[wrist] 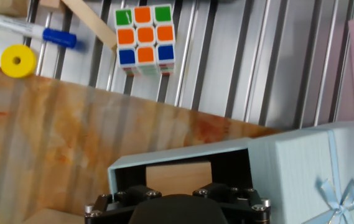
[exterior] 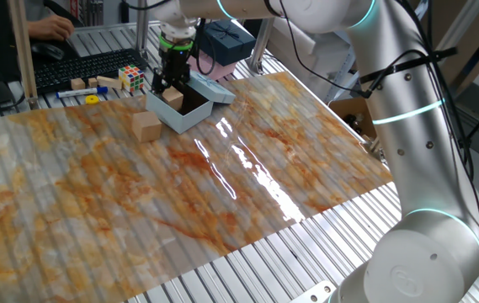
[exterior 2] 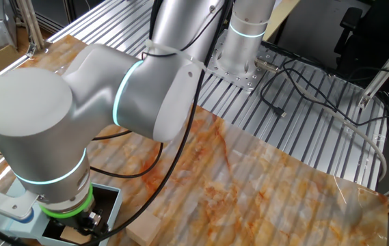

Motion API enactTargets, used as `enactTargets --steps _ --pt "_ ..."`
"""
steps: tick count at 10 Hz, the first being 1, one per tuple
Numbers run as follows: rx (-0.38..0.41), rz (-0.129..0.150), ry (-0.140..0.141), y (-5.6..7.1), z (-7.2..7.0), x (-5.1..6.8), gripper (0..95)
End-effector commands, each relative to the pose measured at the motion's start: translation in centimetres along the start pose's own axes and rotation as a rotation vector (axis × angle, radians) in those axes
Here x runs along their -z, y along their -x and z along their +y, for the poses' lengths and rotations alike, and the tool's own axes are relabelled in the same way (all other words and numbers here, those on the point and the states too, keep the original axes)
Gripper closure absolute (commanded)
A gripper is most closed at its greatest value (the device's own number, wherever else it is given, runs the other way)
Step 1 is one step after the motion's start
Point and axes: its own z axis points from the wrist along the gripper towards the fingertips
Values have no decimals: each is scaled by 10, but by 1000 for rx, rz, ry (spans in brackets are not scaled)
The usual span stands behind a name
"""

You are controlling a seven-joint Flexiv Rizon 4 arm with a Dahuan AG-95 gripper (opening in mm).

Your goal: Take everything out of the gift box

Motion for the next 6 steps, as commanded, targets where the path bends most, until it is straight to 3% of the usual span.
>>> enactTargets --steps 1,2,4,5,6 --pt "1 -2 4 -1 0 -2 380" --pt "4 -4 5 -1 0 -4 380" --pt "25 -6 6 -1 0 -4 760" --pt "26 -6 5 -1 0 -4 760" --pt "31 -9 7 -1 0 -3 950"
